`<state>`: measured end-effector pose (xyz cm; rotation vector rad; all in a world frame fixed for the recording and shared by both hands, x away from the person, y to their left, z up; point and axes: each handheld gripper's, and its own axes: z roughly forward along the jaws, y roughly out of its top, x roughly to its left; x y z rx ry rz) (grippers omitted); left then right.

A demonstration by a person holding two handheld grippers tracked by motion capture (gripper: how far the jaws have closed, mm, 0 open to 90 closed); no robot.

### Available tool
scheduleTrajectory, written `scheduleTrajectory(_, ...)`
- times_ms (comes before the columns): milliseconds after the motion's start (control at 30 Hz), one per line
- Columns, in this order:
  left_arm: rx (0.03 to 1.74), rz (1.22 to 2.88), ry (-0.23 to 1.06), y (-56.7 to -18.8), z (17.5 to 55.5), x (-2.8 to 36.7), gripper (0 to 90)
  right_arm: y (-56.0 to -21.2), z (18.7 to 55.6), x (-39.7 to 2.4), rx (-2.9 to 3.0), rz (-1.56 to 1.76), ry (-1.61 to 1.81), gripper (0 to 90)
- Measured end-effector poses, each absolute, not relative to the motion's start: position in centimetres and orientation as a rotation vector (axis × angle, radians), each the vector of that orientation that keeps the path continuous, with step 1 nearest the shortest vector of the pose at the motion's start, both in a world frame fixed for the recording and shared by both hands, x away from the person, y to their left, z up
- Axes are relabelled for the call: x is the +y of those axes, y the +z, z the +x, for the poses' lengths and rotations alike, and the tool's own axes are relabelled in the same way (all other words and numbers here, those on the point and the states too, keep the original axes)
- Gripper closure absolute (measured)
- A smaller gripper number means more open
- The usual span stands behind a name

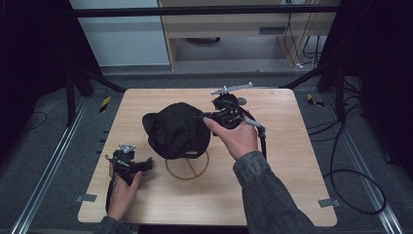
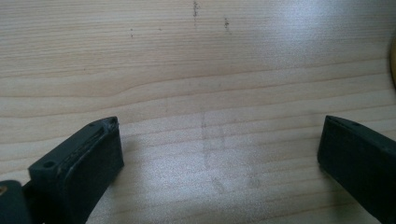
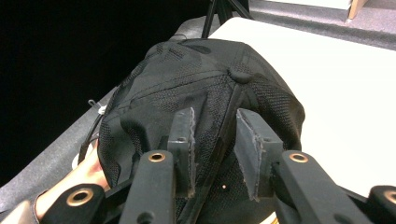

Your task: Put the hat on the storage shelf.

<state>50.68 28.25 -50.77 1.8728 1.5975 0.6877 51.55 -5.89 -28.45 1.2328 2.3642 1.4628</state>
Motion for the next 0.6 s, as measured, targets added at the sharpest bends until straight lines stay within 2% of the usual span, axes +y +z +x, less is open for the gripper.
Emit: scheduleTrajectory(600, 1.596, 1.879, 0.687, -50.8, 50.7, 28.3, 0.0, -28.0, 51.1, -7.0, 2.347, 1.231, 1.466, 62.6)
